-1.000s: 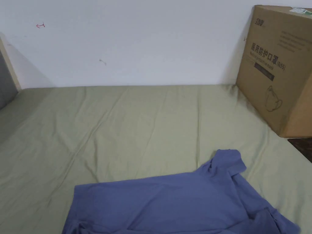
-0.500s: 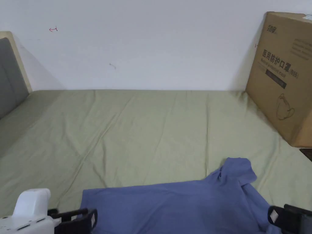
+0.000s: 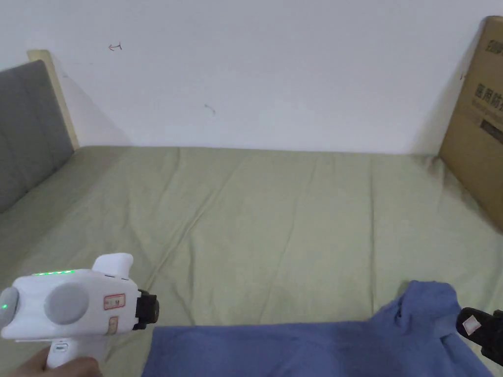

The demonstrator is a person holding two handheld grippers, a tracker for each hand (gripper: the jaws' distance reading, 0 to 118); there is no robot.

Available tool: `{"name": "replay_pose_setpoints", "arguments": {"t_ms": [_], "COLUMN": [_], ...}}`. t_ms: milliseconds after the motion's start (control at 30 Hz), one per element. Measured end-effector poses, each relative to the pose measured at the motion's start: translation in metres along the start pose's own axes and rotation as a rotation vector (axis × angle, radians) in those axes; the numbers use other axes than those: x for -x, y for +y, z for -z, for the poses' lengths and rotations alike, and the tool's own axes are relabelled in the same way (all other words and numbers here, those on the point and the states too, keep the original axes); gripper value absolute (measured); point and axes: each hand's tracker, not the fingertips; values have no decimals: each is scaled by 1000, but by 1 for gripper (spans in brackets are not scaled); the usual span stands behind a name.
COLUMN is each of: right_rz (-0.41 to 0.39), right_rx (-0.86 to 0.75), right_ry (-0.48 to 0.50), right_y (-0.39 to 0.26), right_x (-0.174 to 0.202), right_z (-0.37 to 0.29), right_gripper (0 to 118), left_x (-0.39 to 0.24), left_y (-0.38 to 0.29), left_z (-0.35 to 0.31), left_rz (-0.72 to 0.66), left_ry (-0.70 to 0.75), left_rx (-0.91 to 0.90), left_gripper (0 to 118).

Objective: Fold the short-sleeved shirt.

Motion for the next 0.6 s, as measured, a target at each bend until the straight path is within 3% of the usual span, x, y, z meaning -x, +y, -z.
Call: {"name": "replay_pose_setpoints", "arguments": {"t_ms": [33, 67, 100, 133, 167, 333, 367, 433, 467, 500, 567, 600], "right_rz": [4, 7, 8, 5, 3, 6, 7, 23, 34, 54, 70, 64], "right_rx": [11, 24, 40, 64, 80, 125, 128, 144, 156, 175, 192, 195], "right_ry": [-7, -22, -36, -59, -70, -92, -93, -81, -76, -81, -109, -157], "right_y": [-1, -2, -4, -7, -8, -11, -10, -7, -4, 0, 7, 13], "right_x": [-3, -6, -9, -15, -19, -34, -37, -46, -52, -60, -76, -86], "right_z": [4, 8, 12, 18, 21, 32, 33, 38, 42, 47, 60, 67], "right_gripper": [2, 2, 2, 2, 2, 2, 2, 2, 2, 2, 2, 2], "left_x": [8, 14, 22, 25, 28, 53, 38, 26, 16, 9, -7, -13], "left_y": [3, 6, 5, 4, 1, -13, -18, -26, -25, -26, -32, -34], "left_z": [14, 28, 38, 54, 66, 125, 128, 125, 117, 112, 101, 98], "left_rz": [-20, -41, -25, -3, 12, 44, 58, 172, 226, 272, 360, 383], "left_ry": [12, 27, 46, 58, 68, 147, 142, 179, 199, 179, 130, 123], "left_rx": [11, 28, 50, 91, 112, 206, 248, 192, 176, 181, 166, 164], "left_gripper": [2, 16, 49, 104, 118, 109, 101, 97, 88, 76, 23, 4]}}
